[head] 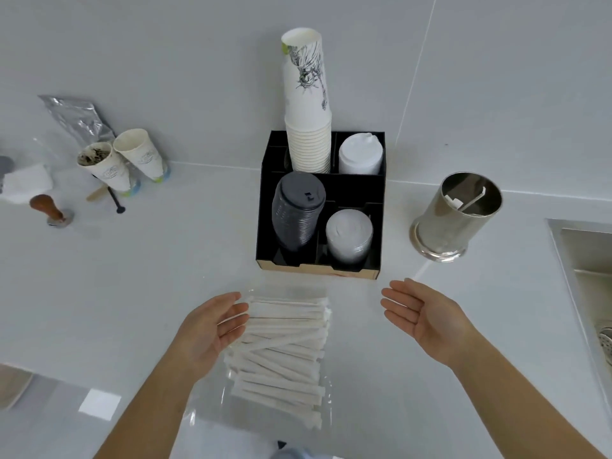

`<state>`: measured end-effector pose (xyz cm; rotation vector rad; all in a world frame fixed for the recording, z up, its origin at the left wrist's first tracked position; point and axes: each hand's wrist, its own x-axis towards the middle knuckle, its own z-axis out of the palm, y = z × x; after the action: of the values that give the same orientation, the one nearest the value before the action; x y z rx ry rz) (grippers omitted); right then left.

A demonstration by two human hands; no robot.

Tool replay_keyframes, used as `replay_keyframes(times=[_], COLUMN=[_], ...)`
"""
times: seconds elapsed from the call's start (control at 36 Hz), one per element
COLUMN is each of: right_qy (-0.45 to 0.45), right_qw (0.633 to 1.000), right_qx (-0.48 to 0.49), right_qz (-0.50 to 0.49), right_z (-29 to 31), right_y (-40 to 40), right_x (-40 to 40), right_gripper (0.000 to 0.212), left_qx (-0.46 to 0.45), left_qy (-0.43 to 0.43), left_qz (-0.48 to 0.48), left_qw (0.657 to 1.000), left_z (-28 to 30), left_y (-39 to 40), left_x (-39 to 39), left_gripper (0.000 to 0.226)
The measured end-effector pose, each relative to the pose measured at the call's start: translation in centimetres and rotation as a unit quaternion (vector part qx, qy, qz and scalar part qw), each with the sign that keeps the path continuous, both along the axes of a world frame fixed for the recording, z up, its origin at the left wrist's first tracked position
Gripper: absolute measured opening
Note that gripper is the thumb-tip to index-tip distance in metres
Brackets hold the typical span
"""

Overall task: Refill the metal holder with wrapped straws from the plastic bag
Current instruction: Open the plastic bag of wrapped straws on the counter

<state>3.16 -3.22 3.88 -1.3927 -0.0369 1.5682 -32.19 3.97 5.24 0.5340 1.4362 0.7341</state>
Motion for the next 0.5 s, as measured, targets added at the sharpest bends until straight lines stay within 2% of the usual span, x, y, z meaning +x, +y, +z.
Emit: replay_keyframes(times=[0.19, 0.5], right_qy=[-0.030, -0.119], right_qw=[0.998, 0.984], right_qx=[-0.047, -0.130], right_qz=[-0.015, 0.016], right_z=[-1.5, -3.9], right_y=[-0.5, -1.7], right_x=[-5.1, -11.5], right_gripper=[0.025, 0.020], left_qx=[-0.021, -0.001], left_qy=[0.016, 0.141], left_qz=[0.004, -0.061], left_qw=[1.000, 0.988], left_z=[-1.7, -6.2], left_y=[1.8, 4.2], left_x=[-6.5, -12.6], left_gripper=[0.011, 0.005])
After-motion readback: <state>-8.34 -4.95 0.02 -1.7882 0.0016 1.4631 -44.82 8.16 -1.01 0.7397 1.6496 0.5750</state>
